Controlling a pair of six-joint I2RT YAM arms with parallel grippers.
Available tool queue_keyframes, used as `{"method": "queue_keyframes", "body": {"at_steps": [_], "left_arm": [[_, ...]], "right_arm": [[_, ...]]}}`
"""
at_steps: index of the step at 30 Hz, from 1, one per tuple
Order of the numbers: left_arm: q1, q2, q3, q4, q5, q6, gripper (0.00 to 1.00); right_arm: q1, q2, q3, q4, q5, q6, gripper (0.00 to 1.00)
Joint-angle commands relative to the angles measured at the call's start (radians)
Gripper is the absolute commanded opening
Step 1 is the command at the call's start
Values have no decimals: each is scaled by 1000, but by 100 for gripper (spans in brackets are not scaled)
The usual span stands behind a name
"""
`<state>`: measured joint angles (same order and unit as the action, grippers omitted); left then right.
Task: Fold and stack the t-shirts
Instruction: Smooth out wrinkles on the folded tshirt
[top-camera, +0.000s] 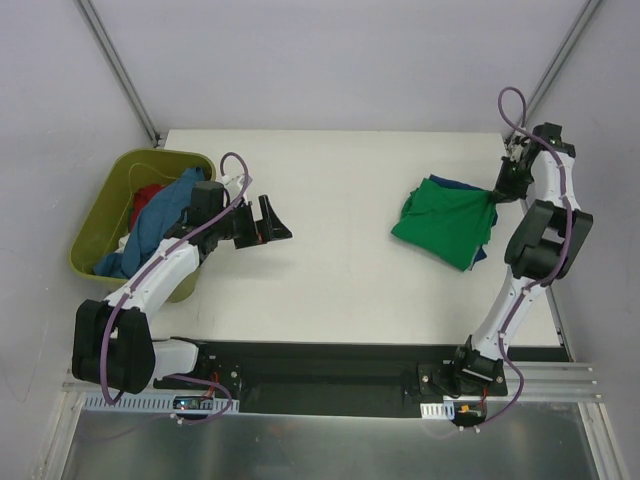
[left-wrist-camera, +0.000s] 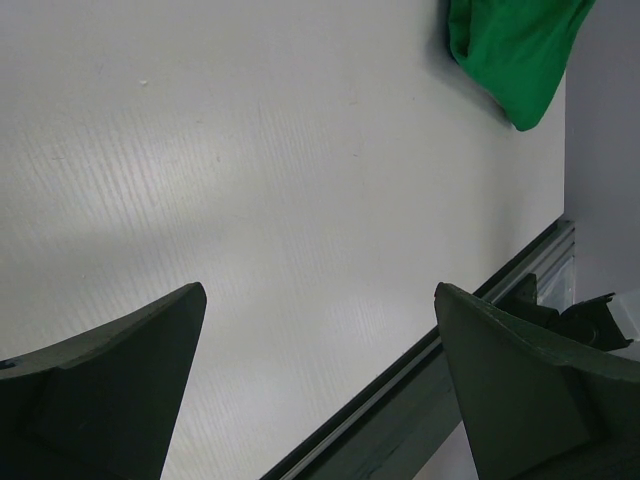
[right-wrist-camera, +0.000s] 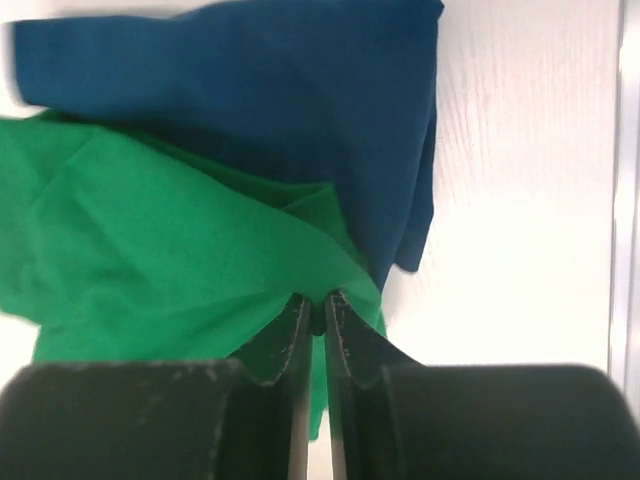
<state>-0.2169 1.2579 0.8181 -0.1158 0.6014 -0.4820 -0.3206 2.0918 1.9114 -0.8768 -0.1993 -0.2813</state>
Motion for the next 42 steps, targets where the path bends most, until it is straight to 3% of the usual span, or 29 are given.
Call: {"method": "queue_keyframes", "body": {"at_steps": [1, 3, 8, 10, 14, 15, 21, 26, 32, 35, 42], "left_arm": [[-9, 6, 26, 11, -11, 8, 99], [-9, 6, 27, 11, -11, 6, 99], [-9, -9, 23, 11, -9, 2, 99], [-9, -21, 19, 10, -9, 0, 99], [-9, -51, 12, 5, -11, 0, 99], [-9, -57, 10, 4, -11, 0, 99], [-9, -77, 1, 2, -9, -3, 99], [-9, -89, 1, -12, -12, 2, 99], [-9, -89, 4, -22, -6, 14, 99], [-9, -77, 10, -22, 1, 16, 99], [-9, -60, 18, -25, -5, 8, 99]], "right_arm": [[-11, 106, 20, -57, -5, 40, 14], [-11, 143, 26, -57, 20, 50, 18], [-12, 160, 67, -76, 43, 74, 42], [-12, 143, 87, -109, 52, 77, 47], [0, -13, 61, -105, 54, 48, 59], [8, -42, 51, -100, 58, 30, 68], [121, -177, -40, -51, 122, -47, 84], [219, -87, 50, -68, 126, -90, 84], [270, 98, 239, -82, -4, -163, 71], [295, 186, 311, -105, 17, -197, 68], [299, 261, 288, -50, 17, -159, 58]]}}
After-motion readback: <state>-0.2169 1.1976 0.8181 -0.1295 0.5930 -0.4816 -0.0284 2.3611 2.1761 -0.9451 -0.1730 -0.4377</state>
